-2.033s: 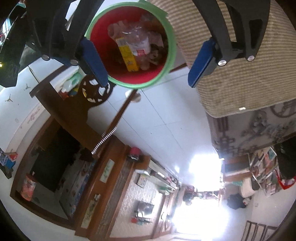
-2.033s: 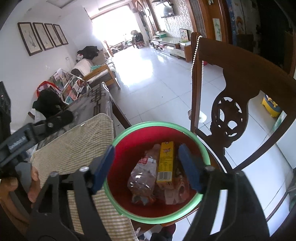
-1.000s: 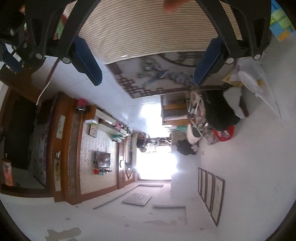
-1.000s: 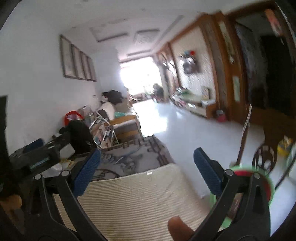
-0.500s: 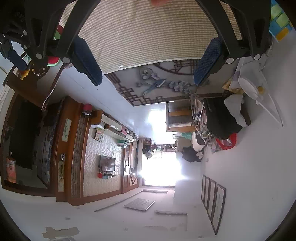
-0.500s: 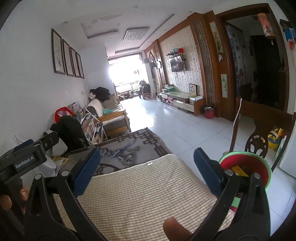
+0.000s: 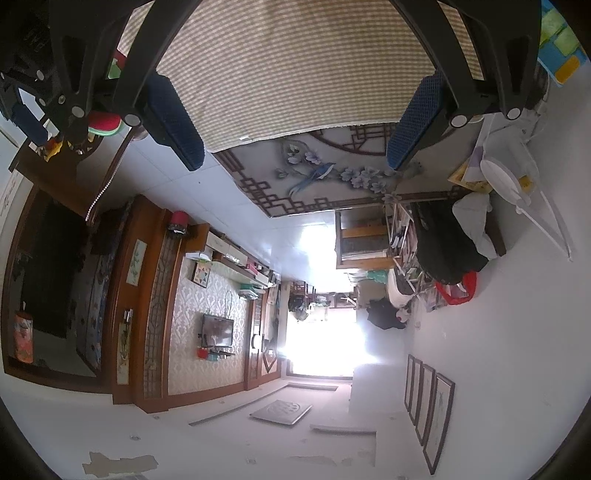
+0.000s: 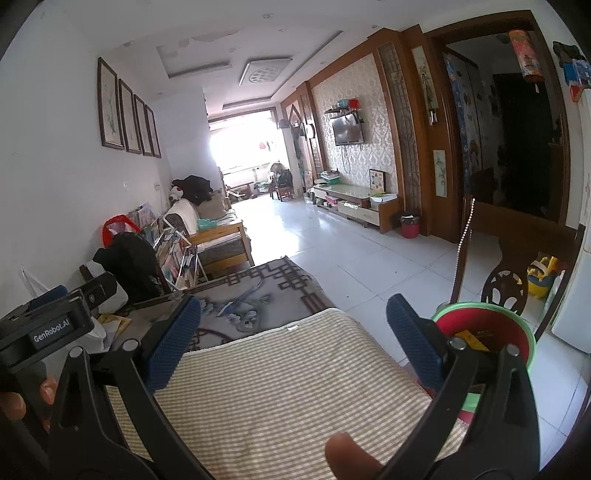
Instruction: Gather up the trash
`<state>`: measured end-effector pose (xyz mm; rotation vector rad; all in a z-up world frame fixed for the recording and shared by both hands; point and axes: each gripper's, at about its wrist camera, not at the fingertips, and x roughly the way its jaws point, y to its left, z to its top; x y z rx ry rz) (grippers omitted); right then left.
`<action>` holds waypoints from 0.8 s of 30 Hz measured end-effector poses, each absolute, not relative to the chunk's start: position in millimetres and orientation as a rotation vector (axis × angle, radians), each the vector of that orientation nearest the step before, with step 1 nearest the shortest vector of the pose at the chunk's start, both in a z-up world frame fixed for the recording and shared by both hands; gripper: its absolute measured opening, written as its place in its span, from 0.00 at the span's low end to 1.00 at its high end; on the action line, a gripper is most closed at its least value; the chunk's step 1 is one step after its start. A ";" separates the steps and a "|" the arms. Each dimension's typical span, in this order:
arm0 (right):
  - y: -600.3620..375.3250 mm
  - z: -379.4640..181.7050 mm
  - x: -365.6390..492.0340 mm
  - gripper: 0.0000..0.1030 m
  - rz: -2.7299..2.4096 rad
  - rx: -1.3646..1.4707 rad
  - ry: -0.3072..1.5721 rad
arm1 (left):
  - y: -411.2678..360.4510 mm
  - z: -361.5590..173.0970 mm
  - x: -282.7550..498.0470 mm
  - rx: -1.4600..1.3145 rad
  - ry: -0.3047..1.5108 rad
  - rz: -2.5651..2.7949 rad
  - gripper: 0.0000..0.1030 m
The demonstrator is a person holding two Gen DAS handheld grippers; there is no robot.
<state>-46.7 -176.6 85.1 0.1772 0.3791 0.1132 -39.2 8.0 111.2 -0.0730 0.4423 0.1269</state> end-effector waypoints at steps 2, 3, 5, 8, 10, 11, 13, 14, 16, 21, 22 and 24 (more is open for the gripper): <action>-176.7 84.7 -46.7 0.96 0.113 0.172 0.379 | 10.1 110.3 -37.7 -0.082 0.446 0.125 0.92; -176.3 84.6 -46.4 0.96 0.114 0.171 0.379 | 10.8 109.8 -37.1 -0.085 0.448 0.125 0.92; -174.7 84.8 -45.9 0.96 0.114 0.171 0.381 | 11.5 107.9 -36.2 -0.086 0.451 0.128 0.92; -173.7 84.7 -44.1 0.96 0.115 0.172 0.386 | 12.9 106.4 -35.6 -0.083 0.455 0.131 0.92; -172.9 84.9 -43.7 0.96 0.116 0.171 0.388 | 13.0 106.3 -35.6 -0.083 0.455 0.136 0.92; -172.6 85.0 -43.3 0.96 0.116 0.170 0.389 | 13.9 106.0 -35.6 -0.085 0.455 0.137 0.92; -172.4 84.9 -43.2 0.96 0.116 0.168 0.389 | 13.9 106.1 -35.6 -0.086 0.455 0.137 0.92; -172.3 85.1 -43.4 0.96 0.116 0.170 0.389 | 14.1 105.8 -35.6 -0.086 0.455 0.138 0.92; -172.5 84.3 -43.0 0.96 0.117 0.167 0.390 | 14.2 105.5 -35.5 -0.087 0.456 0.139 0.92; -172.4 83.3 -41.6 0.96 0.116 0.163 0.393 | 15.0 105.1 -35.2 -0.086 0.459 0.139 0.92; -172.3 83.3 -41.8 0.96 0.116 0.162 0.393 | 15.2 105.0 -35.3 -0.087 0.459 0.140 0.92; -171.7 83.8 -42.1 0.96 0.116 0.162 0.392 | 15.7 104.6 -35.3 -0.089 0.460 0.139 0.92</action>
